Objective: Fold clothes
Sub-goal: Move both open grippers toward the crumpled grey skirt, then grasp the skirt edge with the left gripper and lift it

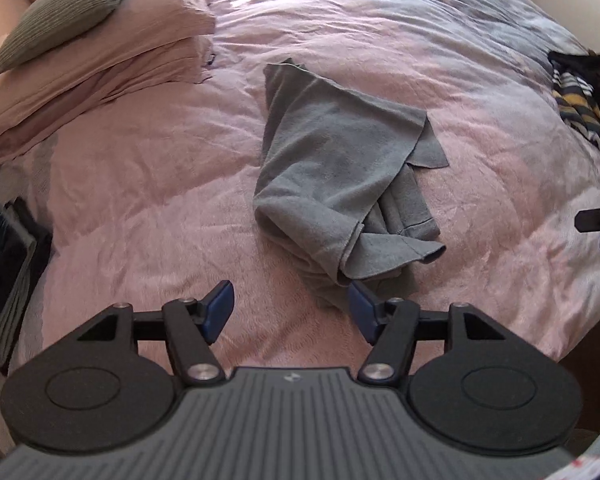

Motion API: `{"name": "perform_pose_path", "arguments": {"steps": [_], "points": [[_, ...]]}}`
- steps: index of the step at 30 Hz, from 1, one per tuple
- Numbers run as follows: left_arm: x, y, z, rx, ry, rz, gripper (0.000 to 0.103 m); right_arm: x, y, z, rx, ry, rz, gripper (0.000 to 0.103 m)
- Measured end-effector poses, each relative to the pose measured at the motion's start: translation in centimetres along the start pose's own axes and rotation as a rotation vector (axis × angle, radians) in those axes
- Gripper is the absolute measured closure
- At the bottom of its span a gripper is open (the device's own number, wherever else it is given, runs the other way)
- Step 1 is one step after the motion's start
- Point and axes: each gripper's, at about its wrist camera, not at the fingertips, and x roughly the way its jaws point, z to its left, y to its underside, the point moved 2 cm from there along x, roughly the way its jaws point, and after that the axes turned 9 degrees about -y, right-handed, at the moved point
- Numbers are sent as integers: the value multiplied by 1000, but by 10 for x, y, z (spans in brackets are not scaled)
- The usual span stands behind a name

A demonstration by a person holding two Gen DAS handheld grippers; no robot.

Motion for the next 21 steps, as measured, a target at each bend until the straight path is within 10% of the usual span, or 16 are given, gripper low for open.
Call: {"name": "perform_pose_path", "arguments": {"steps": [6, 11, 12, 15, 21], "points": [[68, -20, -40, 263, 120, -4, 27, -40, 60, -51, 308, 179, -144, 26], [132, -29, -67, 347, 41, 40, 27, -65, 120, -79, 499, 287, -136, 26], [143, -30, -66, 337, 20, 55, 33, -68, 127, -82, 521, 297, -137, 26], [155, -38, -43, 258, 64, 83, 97, -69, 142, -86, 557, 317, -129, 26], [104, -40, 83, -147, 83, -14, 97, -49, 115, -74, 469, 268, -92, 26]]}}
